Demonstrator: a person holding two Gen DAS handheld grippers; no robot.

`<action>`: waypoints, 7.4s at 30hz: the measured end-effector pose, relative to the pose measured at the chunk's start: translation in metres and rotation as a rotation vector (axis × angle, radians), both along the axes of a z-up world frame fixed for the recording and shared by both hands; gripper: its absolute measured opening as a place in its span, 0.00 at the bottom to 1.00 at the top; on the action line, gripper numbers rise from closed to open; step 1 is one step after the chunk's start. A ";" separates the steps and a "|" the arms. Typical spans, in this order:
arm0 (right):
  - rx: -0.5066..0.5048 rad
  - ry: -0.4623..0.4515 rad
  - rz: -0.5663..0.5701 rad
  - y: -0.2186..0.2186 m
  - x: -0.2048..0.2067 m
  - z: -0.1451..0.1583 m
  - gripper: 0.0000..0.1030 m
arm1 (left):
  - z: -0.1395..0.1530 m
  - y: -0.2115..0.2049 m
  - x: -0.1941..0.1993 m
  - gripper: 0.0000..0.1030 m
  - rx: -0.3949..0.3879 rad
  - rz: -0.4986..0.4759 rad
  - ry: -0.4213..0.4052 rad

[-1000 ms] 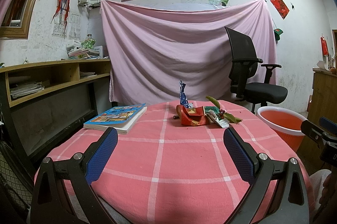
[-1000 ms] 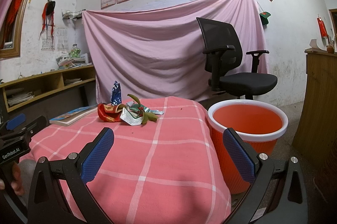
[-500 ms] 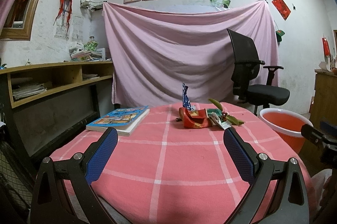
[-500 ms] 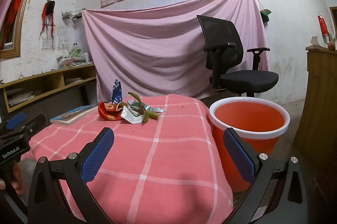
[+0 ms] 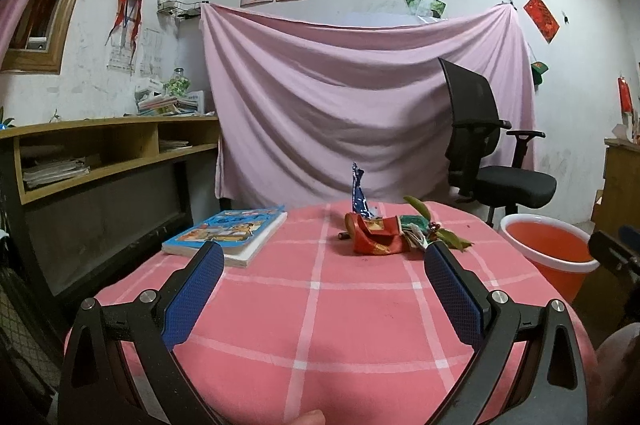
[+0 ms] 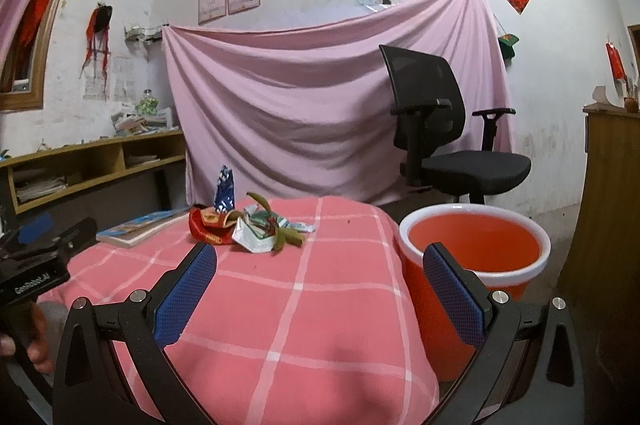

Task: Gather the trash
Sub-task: 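Grasp the red snack wrapper with the left tool while the right tool grasps the berry sprig, then carry both items to the orange bucket and open both tools to drop them, then return both tools to the table and grasp the leaflet with the left tool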

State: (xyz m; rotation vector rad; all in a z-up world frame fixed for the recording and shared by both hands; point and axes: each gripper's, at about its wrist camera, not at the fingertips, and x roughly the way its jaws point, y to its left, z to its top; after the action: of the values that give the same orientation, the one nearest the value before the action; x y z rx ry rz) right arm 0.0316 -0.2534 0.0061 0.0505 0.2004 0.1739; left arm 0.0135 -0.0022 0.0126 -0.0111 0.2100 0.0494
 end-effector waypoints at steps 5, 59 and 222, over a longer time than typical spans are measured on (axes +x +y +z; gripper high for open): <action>0.018 -0.049 0.004 -0.003 0.014 0.013 1.00 | 0.004 0.001 0.023 0.95 -0.014 0.003 -0.014; -0.169 0.512 0.385 0.077 0.240 -0.023 0.26 | -0.026 0.016 0.231 0.24 -0.224 -0.268 0.501; -0.119 0.407 0.062 0.013 0.227 -0.005 1.00 | -0.036 -0.023 0.236 0.28 -0.311 -0.403 0.651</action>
State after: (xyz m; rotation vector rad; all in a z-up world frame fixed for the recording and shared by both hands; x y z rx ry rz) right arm 0.2586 -0.2405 0.0009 -0.0394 0.6183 0.2120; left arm 0.2495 -0.0254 -0.0231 -0.2642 0.8650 -0.3881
